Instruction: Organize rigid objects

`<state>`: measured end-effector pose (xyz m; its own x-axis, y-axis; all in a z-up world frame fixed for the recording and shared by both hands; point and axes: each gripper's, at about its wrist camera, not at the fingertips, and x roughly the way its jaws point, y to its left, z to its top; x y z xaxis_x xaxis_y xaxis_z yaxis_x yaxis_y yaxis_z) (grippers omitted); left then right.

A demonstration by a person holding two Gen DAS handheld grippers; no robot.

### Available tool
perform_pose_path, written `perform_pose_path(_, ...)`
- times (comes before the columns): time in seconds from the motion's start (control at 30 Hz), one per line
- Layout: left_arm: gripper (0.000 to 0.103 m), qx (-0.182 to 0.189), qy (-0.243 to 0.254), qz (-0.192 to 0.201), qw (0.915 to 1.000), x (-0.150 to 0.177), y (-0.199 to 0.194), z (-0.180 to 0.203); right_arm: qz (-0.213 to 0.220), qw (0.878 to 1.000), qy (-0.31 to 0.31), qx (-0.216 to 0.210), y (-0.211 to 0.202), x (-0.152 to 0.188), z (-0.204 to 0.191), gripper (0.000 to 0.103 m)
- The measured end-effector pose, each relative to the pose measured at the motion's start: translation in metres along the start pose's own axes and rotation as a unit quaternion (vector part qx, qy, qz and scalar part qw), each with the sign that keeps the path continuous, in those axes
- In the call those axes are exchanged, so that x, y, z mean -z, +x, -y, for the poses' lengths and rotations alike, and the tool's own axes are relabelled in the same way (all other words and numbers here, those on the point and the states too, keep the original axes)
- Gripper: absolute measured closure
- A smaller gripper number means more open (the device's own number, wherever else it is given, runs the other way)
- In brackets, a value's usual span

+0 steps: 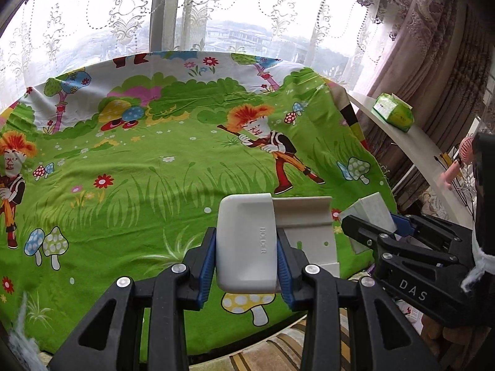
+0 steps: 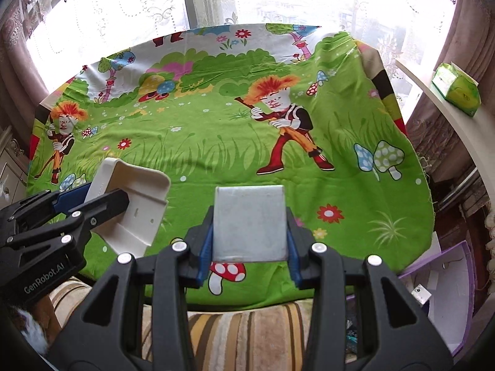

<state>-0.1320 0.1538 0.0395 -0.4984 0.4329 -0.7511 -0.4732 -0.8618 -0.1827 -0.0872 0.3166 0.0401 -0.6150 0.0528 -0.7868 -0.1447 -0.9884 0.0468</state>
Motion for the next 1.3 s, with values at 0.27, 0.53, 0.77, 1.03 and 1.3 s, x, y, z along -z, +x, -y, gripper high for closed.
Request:
perform_pose_path(0.27, 0.066, 0.075, 0.072, -0.019, 0.9944, 0.028, -0.020, 0.086, 0.010, 0.999, 0.026, 0.045, -0.062, 0.053, 0.071, 0.060)
perform_pose_path(0.53, 0.066, 0.121, 0.149, -0.036, 0.9807, 0.046, -0.031, 0.159, 0.020, 0.991, 0.075, 0.107, -0.114, 0.103, 0.150, 0.060)
perform_pose_path(0.77, 0.066, 0.129, 0.196, -0.054, 0.9706, 0.058, -0.022, 0.203, 0.012, 0.984, 0.111, 0.139, -0.124, 0.131, 0.194, 0.060)
perform_pose_path(1.03, 0.064, 0.136, 0.218, -0.078, 0.9634, 0.067, -0.008, 0.222, -0.002, 0.982, 0.132, 0.134, -0.116, 0.149, 0.208, 0.059)
perform_pose_path(1.3, 0.043, 0.145, 0.221, -0.081, 0.9611, 0.076, -0.009, 0.231, -0.008, 0.981, 0.134, 0.143, -0.118, 0.164, 0.206, 0.039)
